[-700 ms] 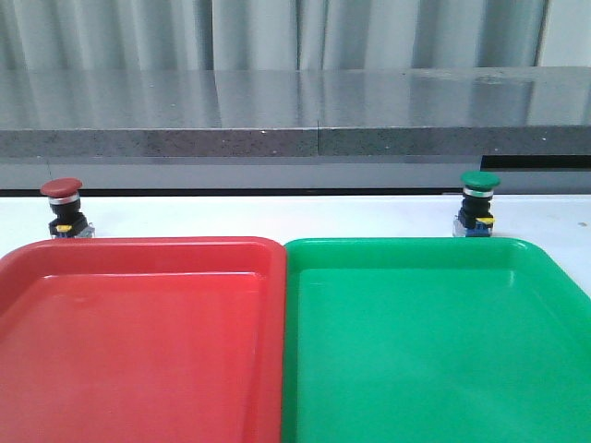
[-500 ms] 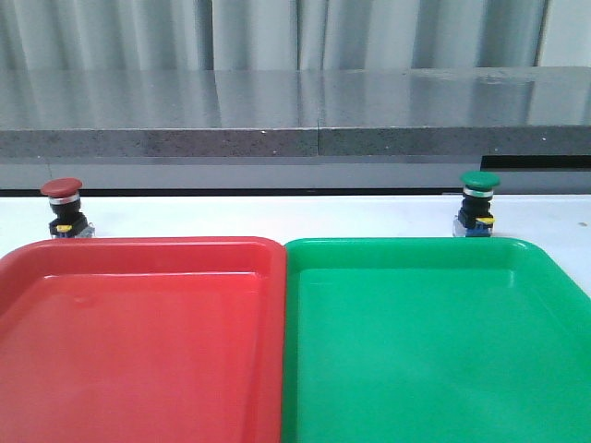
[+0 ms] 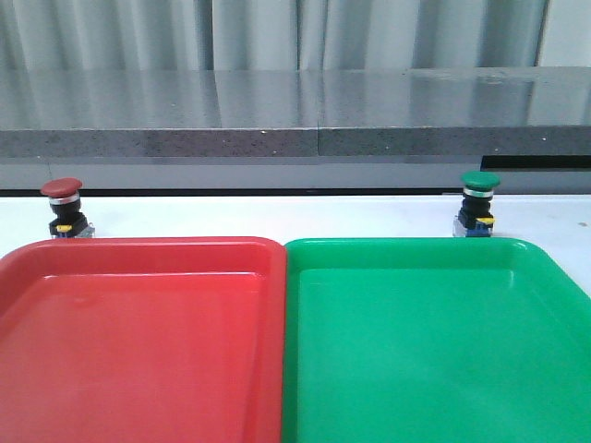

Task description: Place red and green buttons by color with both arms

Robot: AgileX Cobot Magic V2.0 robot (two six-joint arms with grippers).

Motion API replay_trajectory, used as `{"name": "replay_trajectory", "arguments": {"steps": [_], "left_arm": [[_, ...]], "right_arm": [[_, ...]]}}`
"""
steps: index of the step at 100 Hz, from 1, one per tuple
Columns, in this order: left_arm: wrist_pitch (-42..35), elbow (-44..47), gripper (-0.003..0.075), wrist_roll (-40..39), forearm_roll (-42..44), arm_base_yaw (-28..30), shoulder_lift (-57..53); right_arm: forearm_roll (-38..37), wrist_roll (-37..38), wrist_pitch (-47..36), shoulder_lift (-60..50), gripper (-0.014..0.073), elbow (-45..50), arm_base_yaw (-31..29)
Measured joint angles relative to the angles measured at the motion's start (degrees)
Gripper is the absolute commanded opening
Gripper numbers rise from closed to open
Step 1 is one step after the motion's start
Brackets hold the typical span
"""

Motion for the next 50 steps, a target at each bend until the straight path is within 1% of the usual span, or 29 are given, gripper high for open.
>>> {"name": "replay_trajectory", "arguments": {"steps": [19,34,42,50], "left_arm": [[-4.2,0.0,-0.002,0.7,0.1,0.1,0.0],[-9.8,0.0,-0.0021,0.8,-4.5,0.1,0.0],[-9.3,-0.7,-0.0021,0.9,-6.3,0.1,0.0],[-5.0,-3.4,-0.0021,0.9,-6.9,0.1,0.0]], "right_arm": [[0.0,0.0,0.0,0.0,-0.0064,0.0,0.0],[0.0,0.0,0.0,0.0,-0.0064,0.0,0.0],[0.0,0.0,0.0,0.0,-0.0064,0.0,0.0],[0.0,0.0,0.0,0.0,-0.0064,0.0,0.0]]}}
